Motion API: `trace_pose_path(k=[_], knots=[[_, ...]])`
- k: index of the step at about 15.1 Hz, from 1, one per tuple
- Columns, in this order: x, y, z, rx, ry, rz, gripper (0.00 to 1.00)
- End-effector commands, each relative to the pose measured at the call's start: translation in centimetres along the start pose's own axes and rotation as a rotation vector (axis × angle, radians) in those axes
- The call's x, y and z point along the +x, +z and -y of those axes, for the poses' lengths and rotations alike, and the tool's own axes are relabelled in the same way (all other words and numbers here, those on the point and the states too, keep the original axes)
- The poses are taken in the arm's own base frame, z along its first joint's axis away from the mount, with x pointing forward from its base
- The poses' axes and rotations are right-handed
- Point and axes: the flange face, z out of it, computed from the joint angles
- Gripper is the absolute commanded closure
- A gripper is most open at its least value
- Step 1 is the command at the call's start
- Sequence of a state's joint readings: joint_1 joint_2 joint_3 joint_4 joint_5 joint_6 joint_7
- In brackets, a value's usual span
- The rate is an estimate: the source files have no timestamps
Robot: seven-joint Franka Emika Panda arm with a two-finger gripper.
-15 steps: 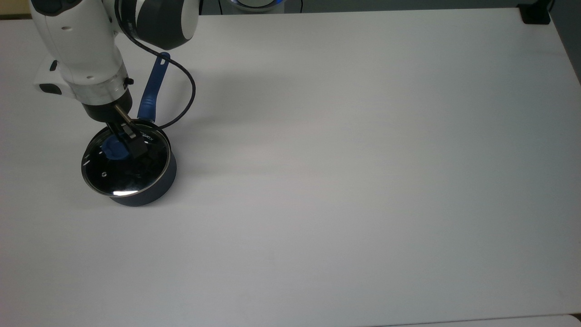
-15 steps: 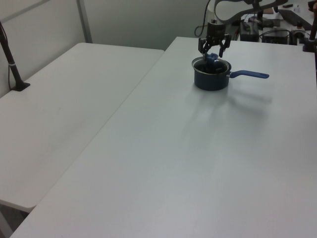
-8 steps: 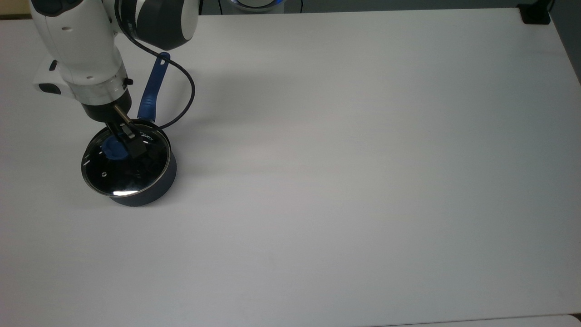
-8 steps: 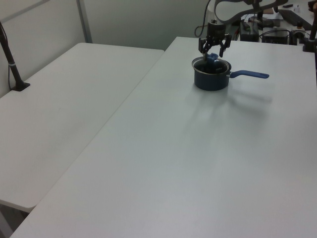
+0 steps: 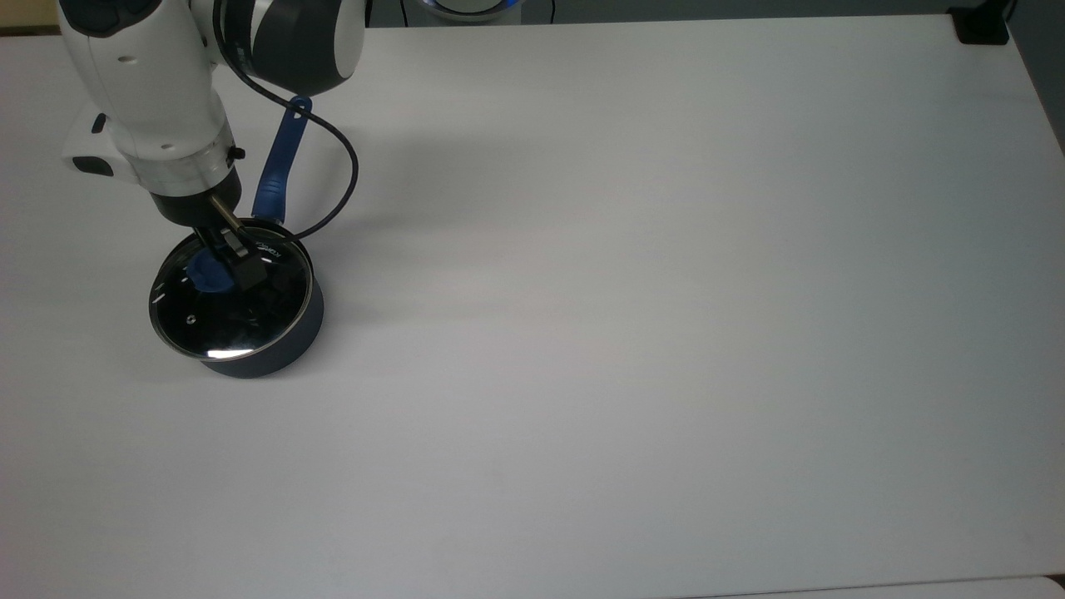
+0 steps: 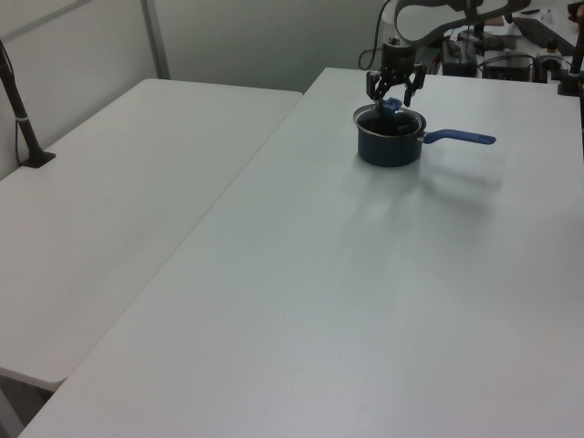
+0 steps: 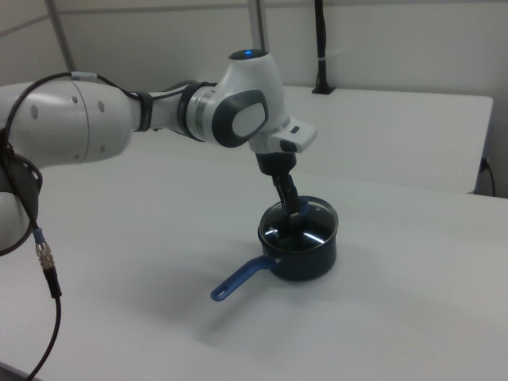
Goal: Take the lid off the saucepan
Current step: 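Close the gripper on the blue knob of the lid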
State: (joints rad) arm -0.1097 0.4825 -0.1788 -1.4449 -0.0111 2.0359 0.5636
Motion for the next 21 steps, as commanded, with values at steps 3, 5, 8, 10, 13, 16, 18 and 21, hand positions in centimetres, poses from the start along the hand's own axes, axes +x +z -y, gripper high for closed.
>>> trace_pose_path(k=[3,5,8,10,13,16,18,21], knots=[[-0.2,0.0,0.4,-0.011,0.008,-0.029,0.32],[-0.1,-0.1,0.4,-0.008,0.026,-0.033,0.38],[-0.1,-0.2,0.4,-0.009,0.026,-0.032,0.41],[0.0,-0.3,0.3,-0.009,0.020,-0.033,0.41],[0.1,-0.9,0.0,-0.019,0.004,-0.045,0.41],[0.1,-1.0,-0.1,-0.025,0.002,-0.045,0.41],[0.1,-1.4,-0.1,-0.028,-0.028,-0.048,0.41],[0.0,-1.9,-0.3,-0.030,-0.036,-0.047,0.41]])
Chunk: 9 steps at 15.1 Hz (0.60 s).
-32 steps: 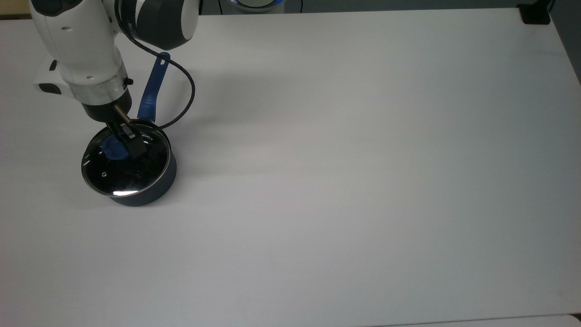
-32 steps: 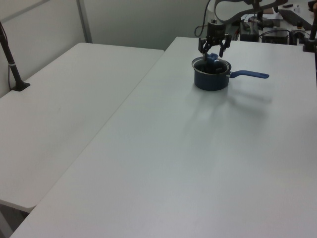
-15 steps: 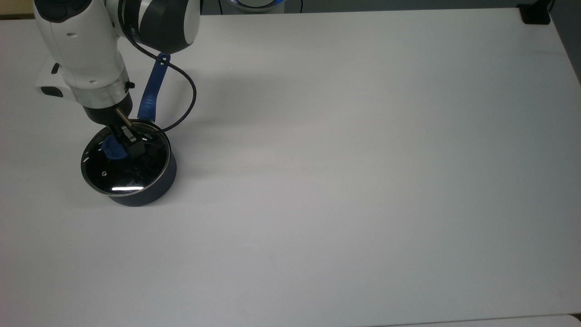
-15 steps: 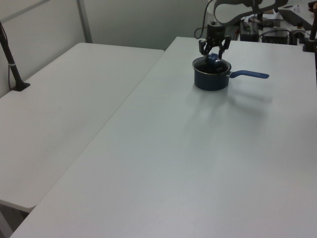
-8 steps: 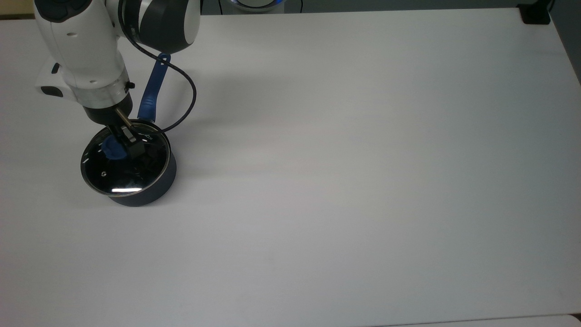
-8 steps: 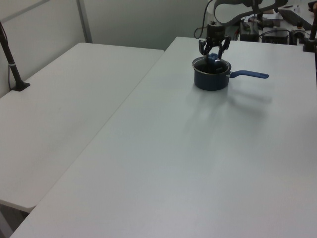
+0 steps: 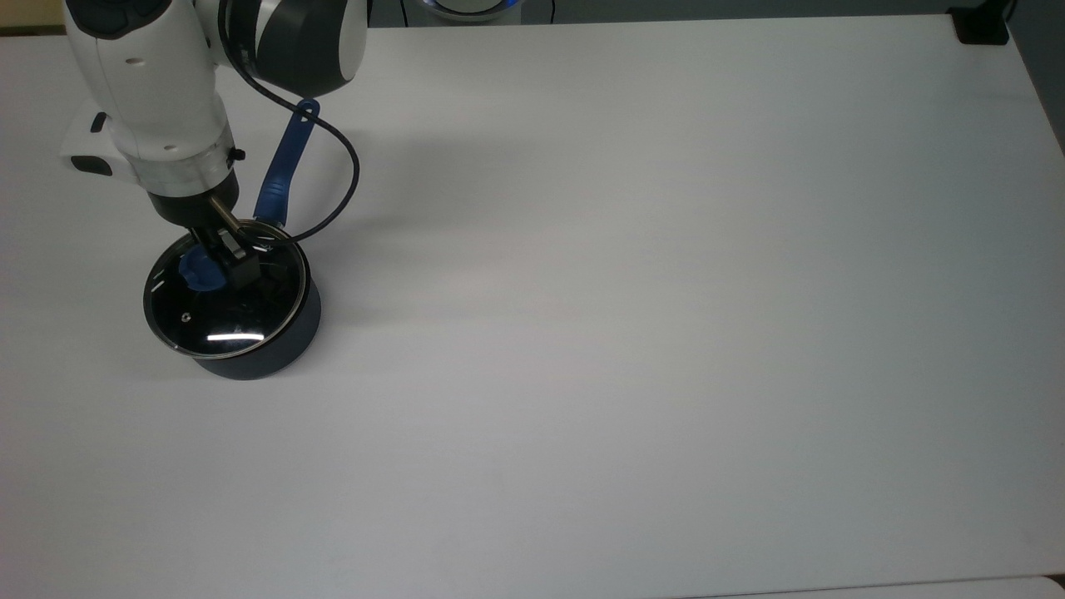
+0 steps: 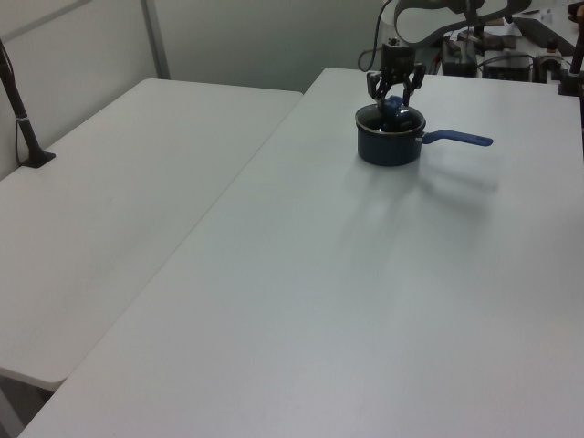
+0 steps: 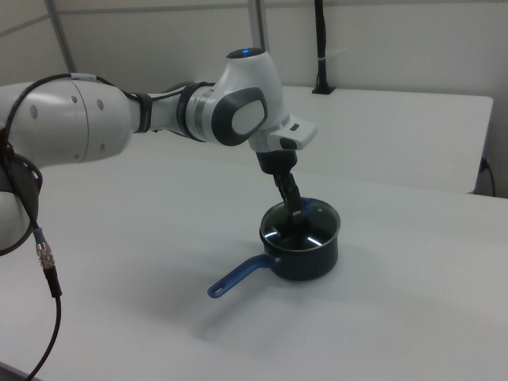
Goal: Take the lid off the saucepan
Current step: 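Close the gripper on the blue knob of the lid, then lift the glass lid off the saucepan rim by its knob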
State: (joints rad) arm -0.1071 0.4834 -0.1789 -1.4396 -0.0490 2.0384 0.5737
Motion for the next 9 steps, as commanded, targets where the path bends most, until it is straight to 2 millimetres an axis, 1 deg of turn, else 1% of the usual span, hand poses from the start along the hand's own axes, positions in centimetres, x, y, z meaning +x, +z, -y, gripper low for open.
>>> trace_pose_path(k=[1,2,5,7,9], knots=[[-0.12,-1.95,-0.43,-0.004,-0.039,-0.022,0.41],[-0.10,-2.35,-0.61,-0.004,-0.051,-0.020,0.41],[-0.41,-2.38,-0.73,-0.014,-0.099,0.001,0.41],[-0.61,-2.20,-0.38,-0.016,-0.106,0.003,0.41],[-0.51,-2.38,-0.59,-0.016,-0.106,0.001,0.41]])
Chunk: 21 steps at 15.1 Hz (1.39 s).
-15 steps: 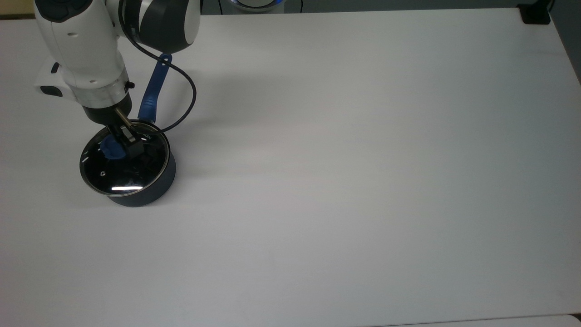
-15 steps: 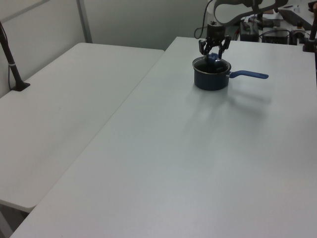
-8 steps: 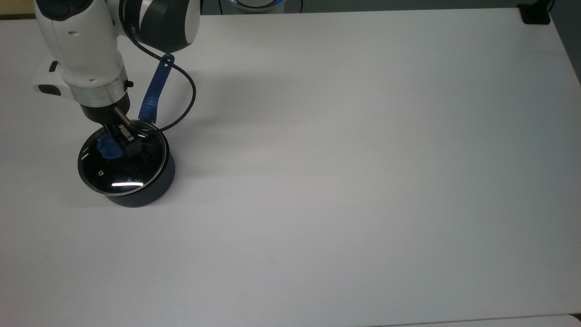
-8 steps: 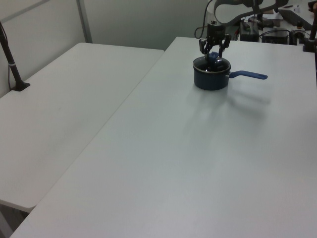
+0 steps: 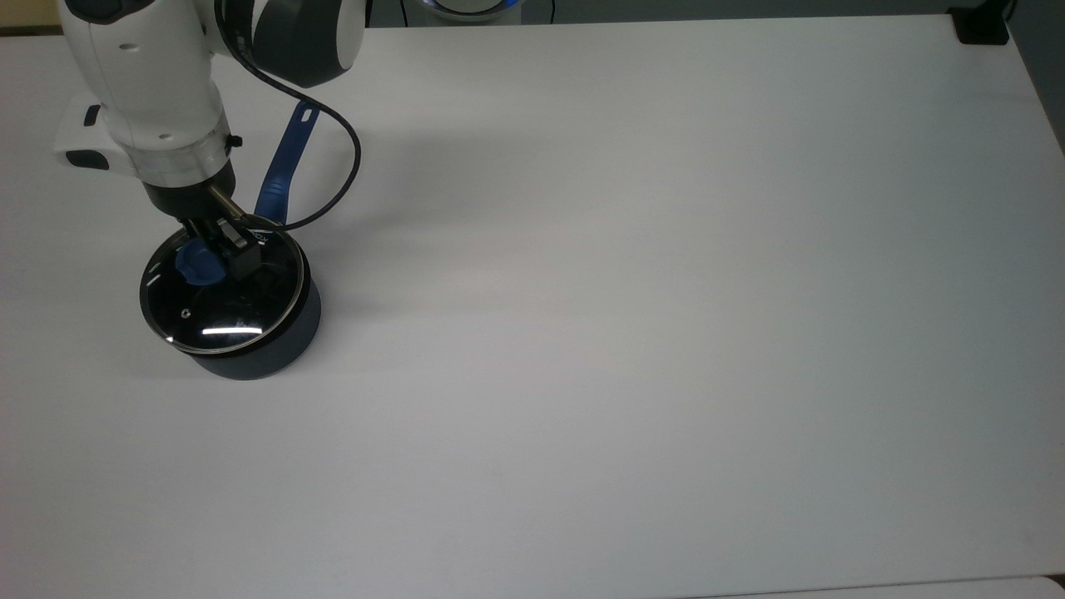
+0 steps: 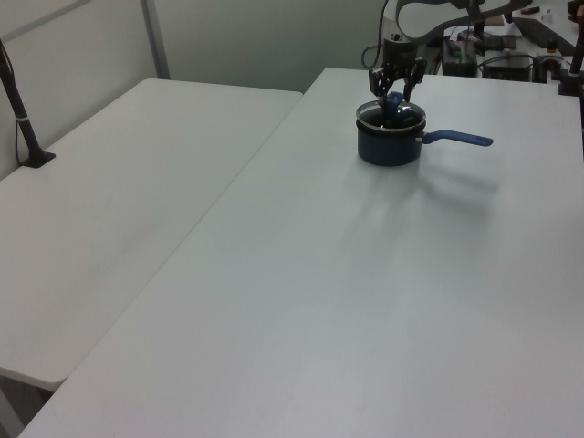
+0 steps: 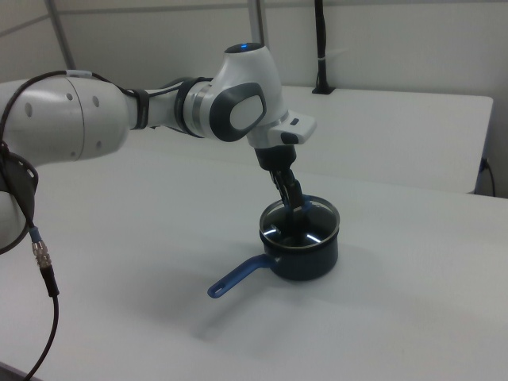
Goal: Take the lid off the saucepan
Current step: 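Lift the glass lid off the saucepan rim by its knob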
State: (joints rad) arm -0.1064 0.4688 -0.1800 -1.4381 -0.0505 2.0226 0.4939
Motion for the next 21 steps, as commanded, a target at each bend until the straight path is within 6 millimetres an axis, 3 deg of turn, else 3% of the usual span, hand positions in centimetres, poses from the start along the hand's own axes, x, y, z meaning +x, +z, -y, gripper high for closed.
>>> trace_pose_path(k=[1,13,15,21], knots=[[-0.5,-1.4,-0.3,-0.017,-0.028,0.004,0.41],[-1.1,-2.8,0.0,-0.014,-0.057,0.013,0.41],[-2.2,-3.0,1.7,-0.019,-0.089,0.018,0.41],[-3.5,-3.3,3.9,-0.014,-0.113,0.016,0.41]])
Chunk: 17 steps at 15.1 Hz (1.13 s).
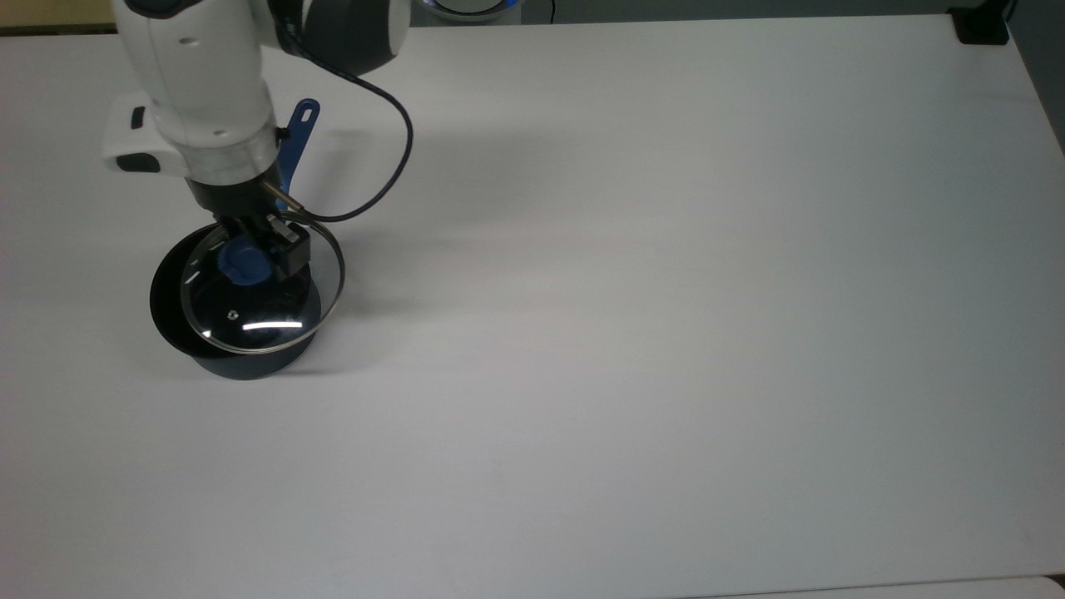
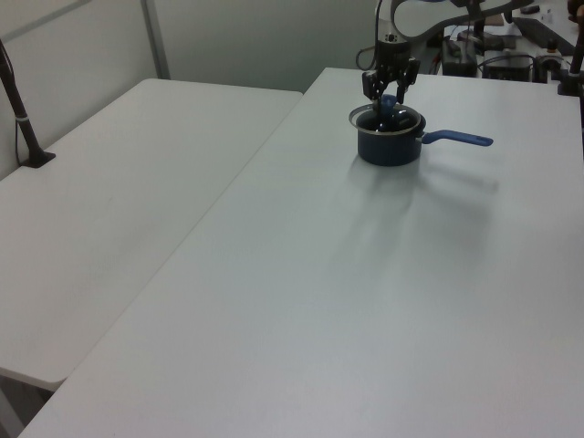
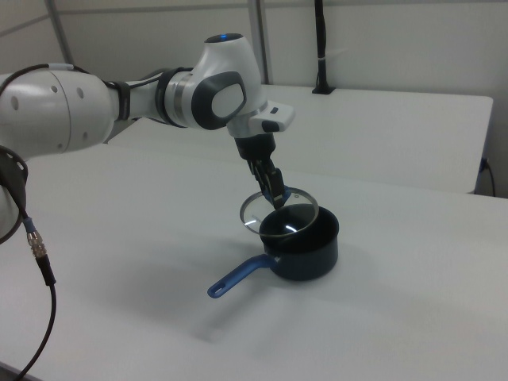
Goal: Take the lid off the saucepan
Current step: 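Lift the glass lid off the saucepan rim by its knob, then carry the lid away from the saucepan and lower it to the table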
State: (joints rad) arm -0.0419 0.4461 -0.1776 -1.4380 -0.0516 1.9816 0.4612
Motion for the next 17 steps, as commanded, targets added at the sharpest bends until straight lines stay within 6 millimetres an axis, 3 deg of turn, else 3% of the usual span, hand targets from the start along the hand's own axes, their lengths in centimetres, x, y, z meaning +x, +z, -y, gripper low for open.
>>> trace_pose_path(k=[1,5,17], knots=[[-1.4,-1.6,1.3,-0.017,-0.033,0.003,0.41],[-1.9,-1.8,2.3,-0.014,-0.013,0.000,0.41],[-5.4,-2.7,8.1,-0.001,-0.058,-0.008,0.41]])
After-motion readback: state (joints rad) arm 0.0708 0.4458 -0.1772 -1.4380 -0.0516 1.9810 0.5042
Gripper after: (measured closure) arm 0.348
